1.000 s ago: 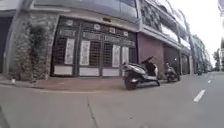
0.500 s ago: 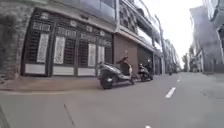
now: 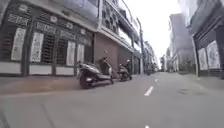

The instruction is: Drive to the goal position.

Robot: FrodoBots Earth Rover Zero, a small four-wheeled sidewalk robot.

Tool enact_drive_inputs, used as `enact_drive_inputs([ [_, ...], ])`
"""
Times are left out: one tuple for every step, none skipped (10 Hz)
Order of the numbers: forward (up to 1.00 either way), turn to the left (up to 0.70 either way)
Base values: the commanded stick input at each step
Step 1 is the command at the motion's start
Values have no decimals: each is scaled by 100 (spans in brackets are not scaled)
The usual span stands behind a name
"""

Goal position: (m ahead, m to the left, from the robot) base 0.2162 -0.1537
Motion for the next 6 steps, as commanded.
enact_drive_inputs([
  [100,-34],
  [100,-34],
  [100,-34],
  [100,-34],
  [100,-31],
  [100,-23],
])
